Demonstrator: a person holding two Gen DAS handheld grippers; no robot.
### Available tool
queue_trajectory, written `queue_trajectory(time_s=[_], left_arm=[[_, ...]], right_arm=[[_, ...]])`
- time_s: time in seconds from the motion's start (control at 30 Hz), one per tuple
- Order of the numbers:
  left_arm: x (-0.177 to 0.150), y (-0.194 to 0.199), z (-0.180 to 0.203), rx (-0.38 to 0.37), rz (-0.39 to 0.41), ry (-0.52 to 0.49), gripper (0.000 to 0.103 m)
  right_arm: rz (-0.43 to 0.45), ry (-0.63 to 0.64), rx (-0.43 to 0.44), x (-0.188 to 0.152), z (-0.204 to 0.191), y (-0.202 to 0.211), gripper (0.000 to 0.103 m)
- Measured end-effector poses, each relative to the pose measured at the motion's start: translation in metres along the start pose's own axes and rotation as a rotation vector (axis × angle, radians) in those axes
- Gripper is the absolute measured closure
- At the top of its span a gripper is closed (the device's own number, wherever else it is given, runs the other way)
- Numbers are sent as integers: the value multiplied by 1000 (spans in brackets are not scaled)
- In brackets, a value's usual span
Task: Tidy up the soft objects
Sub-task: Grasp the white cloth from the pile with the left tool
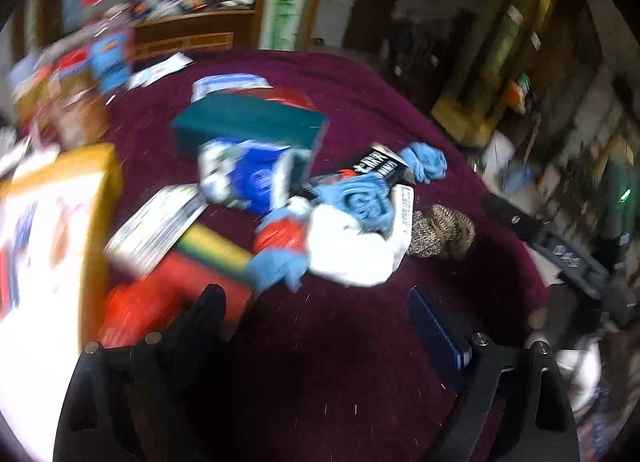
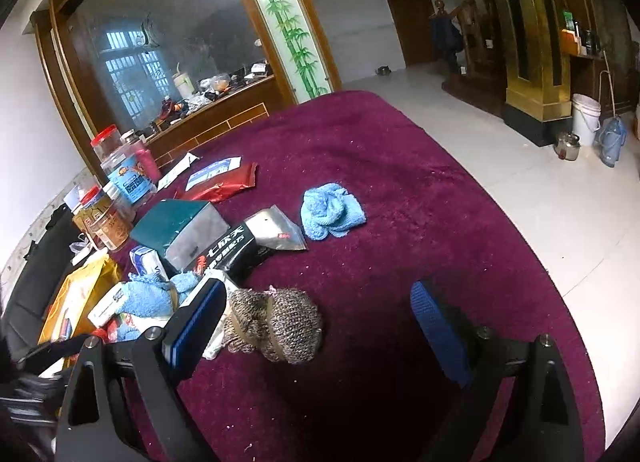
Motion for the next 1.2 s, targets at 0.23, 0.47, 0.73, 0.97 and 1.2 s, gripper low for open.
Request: queue_trajectory(time_s=[0.23, 0.47, 0.73, 0.97, 1.2], left_arm=[[13, -63, 52, -12, -11, -326, 9], [-15, -60, 74, -165, -134, -341, 42], [-45, 20, 86, -275, -107, -355, 28], [-41, -10, 66, -161, -86, -270, 23], [-39, -56, 78, -20, -60, -414, 22]], right_arm=[[-6, -5, -3, 0, 1, 0, 10], [-40, -46, 2, -2, 6, -5, 10], [-44, -73, -3, -2, 11, -4, 10], [-59, -103, -23, -3, 20, -7, 10], [-66, -99, -39, -5, 21, -10, 10]])
Point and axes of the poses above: each gripper's, at about its wrist camera, not at the fingertips, and y roughly against the way its jaws point, z to its right, x to its top, the point moved 5 cm from there along -y, roughly the way its jaws point, and after that the axes turned 15 degrees about z, right-handed, at the moved point
